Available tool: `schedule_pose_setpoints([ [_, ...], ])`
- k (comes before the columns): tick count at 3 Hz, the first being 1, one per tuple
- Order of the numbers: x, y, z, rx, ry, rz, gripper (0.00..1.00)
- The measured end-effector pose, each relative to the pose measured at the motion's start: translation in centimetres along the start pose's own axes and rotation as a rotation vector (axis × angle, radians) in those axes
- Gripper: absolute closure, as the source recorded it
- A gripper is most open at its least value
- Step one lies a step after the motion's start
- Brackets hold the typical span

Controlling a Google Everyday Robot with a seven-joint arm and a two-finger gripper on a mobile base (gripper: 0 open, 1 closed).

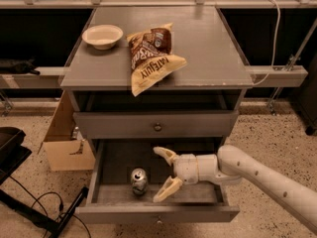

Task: Place 7up can into middle drawer

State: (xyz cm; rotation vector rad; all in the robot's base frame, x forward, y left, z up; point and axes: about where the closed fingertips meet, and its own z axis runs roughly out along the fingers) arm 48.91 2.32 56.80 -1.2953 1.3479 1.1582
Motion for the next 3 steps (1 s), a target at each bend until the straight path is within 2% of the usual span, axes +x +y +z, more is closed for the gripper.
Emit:
schedule_pose_setpoints([
  [1,-3.6,4.1,-4.8,-0.14,0.152,0.065,0.0],
  [2,-6.0,5.9,-8.4,-0.204,0.252,0.15,0.0],
  [3,-6.2,6.5,-8.4,-0.226,0.251,0.161,0.0],
])
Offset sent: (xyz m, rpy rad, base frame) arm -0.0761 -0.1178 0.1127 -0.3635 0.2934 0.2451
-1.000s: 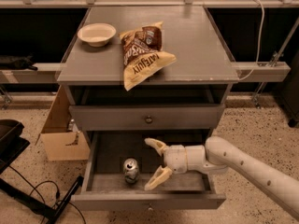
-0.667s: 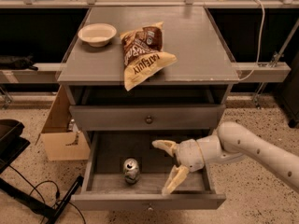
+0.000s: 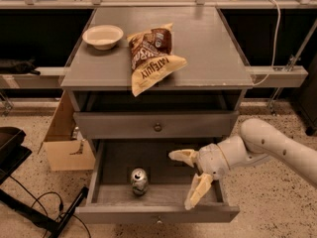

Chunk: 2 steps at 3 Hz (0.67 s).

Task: Place 7up can into middle drawer

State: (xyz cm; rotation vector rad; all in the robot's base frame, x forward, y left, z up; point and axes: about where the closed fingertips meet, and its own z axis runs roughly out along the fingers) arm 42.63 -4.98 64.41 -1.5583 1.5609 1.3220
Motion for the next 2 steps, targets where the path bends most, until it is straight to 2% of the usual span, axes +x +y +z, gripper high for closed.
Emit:
schedule_pose_setpoints([
  [1,-0.1,1.2,-1.2,0.042,0.071,0.028,0.0],
  [2,-2.4,3.7,-4.5,0.122,0.239,0.069,0.0],
])
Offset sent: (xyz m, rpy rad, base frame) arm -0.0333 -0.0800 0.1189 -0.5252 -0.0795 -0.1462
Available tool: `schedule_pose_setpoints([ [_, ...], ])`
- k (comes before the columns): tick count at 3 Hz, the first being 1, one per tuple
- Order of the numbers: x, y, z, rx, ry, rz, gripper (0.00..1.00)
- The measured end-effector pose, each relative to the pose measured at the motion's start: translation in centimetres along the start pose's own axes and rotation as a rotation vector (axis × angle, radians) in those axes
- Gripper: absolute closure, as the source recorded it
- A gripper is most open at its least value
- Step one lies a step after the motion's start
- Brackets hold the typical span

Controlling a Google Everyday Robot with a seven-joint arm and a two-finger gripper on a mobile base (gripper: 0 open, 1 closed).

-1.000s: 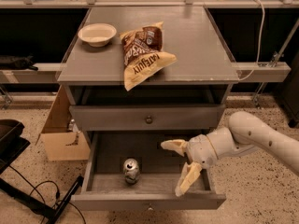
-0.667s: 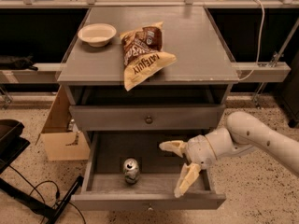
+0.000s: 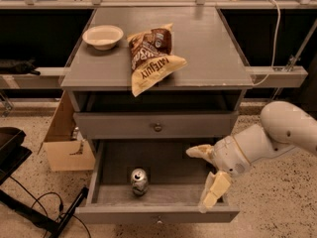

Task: Place 7up can into middle drawer

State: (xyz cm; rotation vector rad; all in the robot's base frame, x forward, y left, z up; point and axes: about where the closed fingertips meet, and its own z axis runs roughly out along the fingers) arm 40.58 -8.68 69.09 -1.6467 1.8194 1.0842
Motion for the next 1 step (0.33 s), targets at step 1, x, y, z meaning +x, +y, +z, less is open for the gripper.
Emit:
schedule_pose_setpoints([
  [1,-1.72,3.01,-5.61,0.147,0.213,0.054,0.0],
])
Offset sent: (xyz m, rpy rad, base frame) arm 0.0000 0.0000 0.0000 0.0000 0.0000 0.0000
